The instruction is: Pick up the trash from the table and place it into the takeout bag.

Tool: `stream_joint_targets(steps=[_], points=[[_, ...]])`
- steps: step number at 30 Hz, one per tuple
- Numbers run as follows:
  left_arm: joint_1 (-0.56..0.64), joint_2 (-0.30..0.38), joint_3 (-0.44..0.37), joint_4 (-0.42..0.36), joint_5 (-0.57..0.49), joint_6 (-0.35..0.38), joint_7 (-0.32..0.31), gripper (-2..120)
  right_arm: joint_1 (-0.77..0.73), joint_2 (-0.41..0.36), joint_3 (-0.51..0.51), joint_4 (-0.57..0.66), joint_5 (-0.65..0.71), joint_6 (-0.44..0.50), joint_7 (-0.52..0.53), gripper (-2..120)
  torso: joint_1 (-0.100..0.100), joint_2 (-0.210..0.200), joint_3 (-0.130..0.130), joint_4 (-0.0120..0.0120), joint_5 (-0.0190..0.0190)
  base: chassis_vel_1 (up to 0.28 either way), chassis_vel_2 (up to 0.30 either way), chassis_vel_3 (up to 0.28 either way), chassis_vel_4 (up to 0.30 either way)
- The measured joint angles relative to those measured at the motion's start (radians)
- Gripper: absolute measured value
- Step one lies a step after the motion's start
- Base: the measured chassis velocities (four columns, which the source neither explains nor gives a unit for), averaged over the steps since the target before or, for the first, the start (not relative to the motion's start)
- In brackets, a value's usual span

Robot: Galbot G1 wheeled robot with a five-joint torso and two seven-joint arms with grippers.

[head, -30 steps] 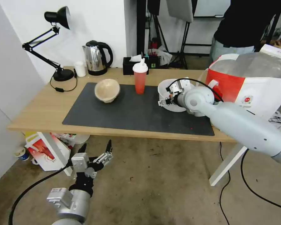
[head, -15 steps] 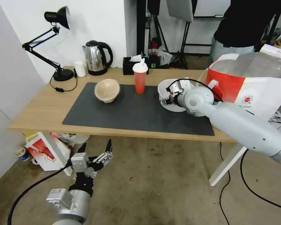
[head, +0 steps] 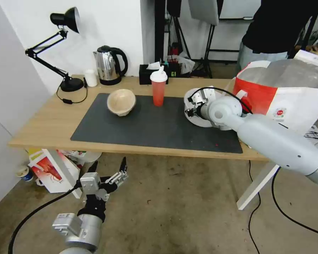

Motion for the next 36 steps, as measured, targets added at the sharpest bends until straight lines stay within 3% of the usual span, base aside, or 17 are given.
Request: stream_joint_targets(steps=[17,36], points=[[-0.001,-0.001,-0.001,-0.002,0.002,-0.006,-0.001,100,-0.002,0.004,0.028,0.003,0.015,0.001,-0.020,0,0.000,0.000,0.000,0.0000,0.0000,0.000,0.000,0.000,0.000],[0.002,-0.001,-0.007,-0.010,0.002,-0.012,-0.009,100,0.095,0.011,0.116,0.077,0.150,0.002,-0.094,0,0.000,0.000,0.000,0.0000,0.0000,0.000,0.000,0.000,0.000]])
